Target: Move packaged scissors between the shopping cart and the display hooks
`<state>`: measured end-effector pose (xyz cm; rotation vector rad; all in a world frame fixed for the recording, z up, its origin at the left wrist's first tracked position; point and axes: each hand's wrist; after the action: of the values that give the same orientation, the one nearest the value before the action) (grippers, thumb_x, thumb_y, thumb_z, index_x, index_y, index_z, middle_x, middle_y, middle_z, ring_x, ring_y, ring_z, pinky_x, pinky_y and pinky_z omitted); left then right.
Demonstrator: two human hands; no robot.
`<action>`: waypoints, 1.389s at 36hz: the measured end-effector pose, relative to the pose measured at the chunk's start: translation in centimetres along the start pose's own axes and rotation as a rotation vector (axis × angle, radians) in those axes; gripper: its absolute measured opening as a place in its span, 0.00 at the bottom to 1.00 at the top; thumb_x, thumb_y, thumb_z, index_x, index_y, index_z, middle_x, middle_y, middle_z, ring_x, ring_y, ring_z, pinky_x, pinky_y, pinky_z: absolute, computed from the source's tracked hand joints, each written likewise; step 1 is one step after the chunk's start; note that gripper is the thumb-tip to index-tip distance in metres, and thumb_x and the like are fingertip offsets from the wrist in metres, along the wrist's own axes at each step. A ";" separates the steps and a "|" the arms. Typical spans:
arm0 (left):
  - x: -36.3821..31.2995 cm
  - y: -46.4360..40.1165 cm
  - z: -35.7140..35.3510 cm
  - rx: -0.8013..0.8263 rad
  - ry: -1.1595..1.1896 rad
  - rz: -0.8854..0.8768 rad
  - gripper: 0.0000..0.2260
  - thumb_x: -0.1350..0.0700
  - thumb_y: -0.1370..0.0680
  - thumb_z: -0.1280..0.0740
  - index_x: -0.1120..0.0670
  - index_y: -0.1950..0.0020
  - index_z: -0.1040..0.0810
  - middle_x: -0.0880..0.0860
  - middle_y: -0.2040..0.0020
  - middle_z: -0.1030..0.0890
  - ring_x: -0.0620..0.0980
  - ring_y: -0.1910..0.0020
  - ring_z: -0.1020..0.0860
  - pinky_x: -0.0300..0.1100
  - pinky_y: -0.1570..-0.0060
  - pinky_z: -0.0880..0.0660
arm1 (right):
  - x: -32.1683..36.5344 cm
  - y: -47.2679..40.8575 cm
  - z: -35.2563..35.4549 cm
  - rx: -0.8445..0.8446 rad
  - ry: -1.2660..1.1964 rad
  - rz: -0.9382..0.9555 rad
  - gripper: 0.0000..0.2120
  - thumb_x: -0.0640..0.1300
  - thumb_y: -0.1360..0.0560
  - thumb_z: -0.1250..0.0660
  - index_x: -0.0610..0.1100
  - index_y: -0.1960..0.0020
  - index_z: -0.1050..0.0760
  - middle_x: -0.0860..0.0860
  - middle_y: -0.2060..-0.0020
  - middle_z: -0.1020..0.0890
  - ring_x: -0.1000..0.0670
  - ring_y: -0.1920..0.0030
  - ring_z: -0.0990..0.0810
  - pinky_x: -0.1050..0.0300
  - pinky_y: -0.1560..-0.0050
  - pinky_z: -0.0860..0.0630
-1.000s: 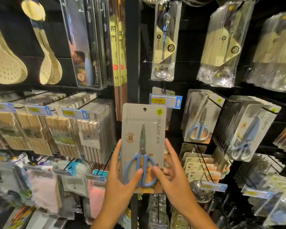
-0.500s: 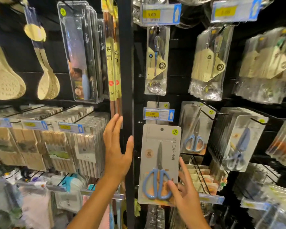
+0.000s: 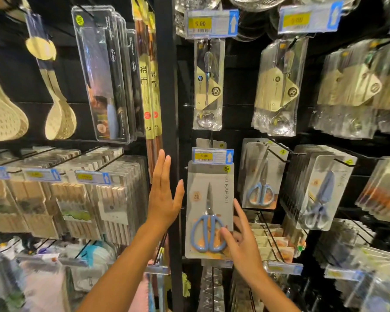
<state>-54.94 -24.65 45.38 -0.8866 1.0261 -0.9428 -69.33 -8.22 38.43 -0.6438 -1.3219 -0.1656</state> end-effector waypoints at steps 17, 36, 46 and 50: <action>0.6 0.2 -0.2 0.009 0.009 -0.016 0.29 0.54 0.17 0.41 0.59 0.20 0.49 0.49 0.18 0.55 0.56 0.19 0.50 0.58 0.22 0.45 | 1.3 -2.2 0.3 0.025 0.024 0.055 0.35 0.38 0.18 0.36 0.63 0.21 0.45 0.54 0.29 0.25 0.50 0.44 0.15 0.46 0.48 0.16; 0.7 0.1 -0.5 -0.009 0.016 -0.017 0.28 0.54 0.17 0.42 0.55 0.20 0.50 0.46 0.18 0.57 0.54 0.18 0.51 0.48 0.21 0.49 | 1.0 -2.0 0.4 -0.006 0.041 0.081 0.34 0.38 0.18 0.37 0.58 0.20 0.47 0.53 0.27 0.28 0.53 0.46 0.15 0.58 0.53 0.17; 0.8 0.1 -0.6 -0.020 0.028 -0.016 0.29 0.55 0.17 0.42 0.55 0.19 0.51 0.45 0.18 0.57 0.53 0.18 0.51 0.48 0.21 0.49 | -0.2 -3.9 0.1 -0.028 0.031 0.049 0.33 0.40 0.18 0.36 0.60 0.20 0.45 0.53 0.28 0.26 0.54 0.40 0.17 0.50 0.45 0.17; 0.9 0.1 -0.6 -0.029 0.029 -0.035 0.31 0.56 0.18 0.41 0.52 0.18 0.53 0.46 0.18 0.57 0.53 0.18 0.51 0.47 0.21 0.49 | -1.0 -5.4 -0.3 -0.054 0.069 0.041 0.32 0.41 0.17 0.37 0.61 0.20 0.46 0.51 0.31 0.23 0.54 0.39 0.18 0.52 0.45 0.17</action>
<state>-55.29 -25.50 44.85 -0.9197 1.0550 -0.9745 -71.85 -13.04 39.35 -0.7046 -1.2399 -0.1890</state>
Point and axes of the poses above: each hand's wrist, its own y-axis away from the middle knuckle, its own z-axis out of the back of the hand, x = y × z
